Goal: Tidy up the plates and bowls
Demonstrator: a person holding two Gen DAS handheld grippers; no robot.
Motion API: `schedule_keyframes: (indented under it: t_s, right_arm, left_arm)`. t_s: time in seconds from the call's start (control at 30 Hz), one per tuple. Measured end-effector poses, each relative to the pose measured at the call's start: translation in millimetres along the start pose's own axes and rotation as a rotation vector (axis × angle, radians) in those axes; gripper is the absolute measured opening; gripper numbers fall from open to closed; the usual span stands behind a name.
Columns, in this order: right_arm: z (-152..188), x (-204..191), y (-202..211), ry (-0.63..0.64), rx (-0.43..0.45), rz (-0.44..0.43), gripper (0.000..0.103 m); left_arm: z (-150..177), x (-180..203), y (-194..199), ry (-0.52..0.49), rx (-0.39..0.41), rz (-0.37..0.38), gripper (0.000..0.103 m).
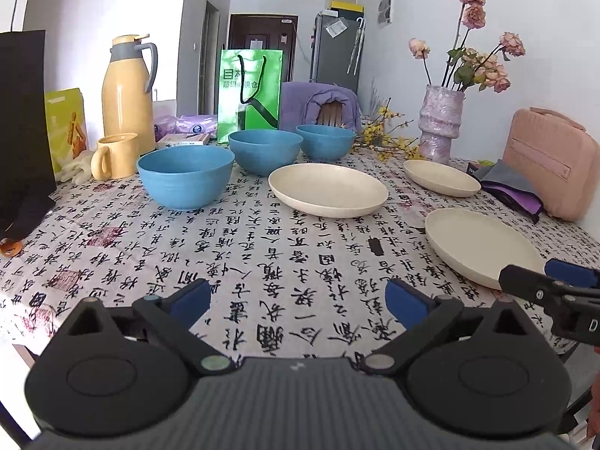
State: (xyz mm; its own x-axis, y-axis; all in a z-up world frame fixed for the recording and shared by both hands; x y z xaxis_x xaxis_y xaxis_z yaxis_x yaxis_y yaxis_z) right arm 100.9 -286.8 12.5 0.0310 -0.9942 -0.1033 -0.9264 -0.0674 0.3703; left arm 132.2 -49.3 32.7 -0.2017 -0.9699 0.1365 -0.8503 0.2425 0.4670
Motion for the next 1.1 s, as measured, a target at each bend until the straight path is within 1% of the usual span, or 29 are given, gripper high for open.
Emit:
schedule_keyframes:
  t_s: [0.2,0.4,0.47,0.53,0.6,0.67,0.73,0.83,0.97,1.0,1.03,1.1]
  right_arm:
    - [-14.1,-1.4,-31.7,-0.001,-0.024,0.015,0.091]
    - [-34.7,-1.1,-70.8,-0.016,-0.050,0.024,0.091]
    - [-41.8,-0.8,-86.1,-0.020,-0.062,0.033,0.091]
    - [-48.1,0.1,-101.3,-0.022,-0.072,0.037,0.091]
    - [-55.4,-0.2,-115.8,-0.018,-0.079,0.038,0.091]
    - [-64.0,-1.3,-132.6,-0.014,-0.087,0.029,0.091]
    - [-76.1,-0.8,-154.5,-0.020,-0.107,0.002,0.091]
    - [-92.6,1.2,-190.6,-0.033,-0.153,-0.018,0.091]
    - [-106.8,6.1,-241.3,-0.074,-0.249,-0.060,0.088]
    - [-108.9,6.8,-254.4,-0.086,-0.277,-0.067,0.087]
    - [-109.7,6.9,-264.4,-0.093,-0.295,-0.073,0.084]
    - [-111.0,6.3,-283.9,-0.103,-0.333,-0.056,0.082]
  left_arm:
    - [-17.3,-8.4,-26.3,0.006,-0.022,0.001,0.101]
    - [-43.6,-17.7,-63.9,0.010,-0.036,0.009,0.101]
    - [-54.1,-21.2,-80.2,0.007,-0.042,0.016,0.098]
    - [-64.6,-25.3,-96.7,0.005,-0.050,0.018,0.093]
    - [-76.5,-30.1,-116.4,0.012,-0.057,0.031,0.090]
    - [-86.4,-34.9,-138.2,0.019,-0.070,0.035,0.085]
    - [-95.0,-40.2,-162.4,0.026,-0.094,0.031,0.079]
    - [-106.3,-50.1,-196.8,0.048,-0.126,0.017,0.075]
    - [-117.0,-57.2,-229.3,0.043,-0.149,-0.004,0.071]
    - [-118.8,-57.5,-236.0,0.037,-0.157,-0.010,0.069]
    - [-120.1,-57.8,-242.9,0.028,-0.165,-0.015,0.064]
    - [-122.4,-56.5,-254.8,0.008,-0.179,-0.007,0.060]
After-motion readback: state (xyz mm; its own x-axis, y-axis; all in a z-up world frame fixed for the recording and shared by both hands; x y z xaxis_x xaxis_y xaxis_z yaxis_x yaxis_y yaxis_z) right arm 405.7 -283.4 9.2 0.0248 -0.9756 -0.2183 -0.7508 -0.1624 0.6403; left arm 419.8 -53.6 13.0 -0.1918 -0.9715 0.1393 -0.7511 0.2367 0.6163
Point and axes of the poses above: each gripper's, at about its wrist camera, not at the fingertips, and y roughly against the way its jaws point, x to its right, z to its underside, the point moved 1 cm from there along -y, roughly the way its jaws point, and after that the axes turned 7 degrees about z, right-handed, at the moved point
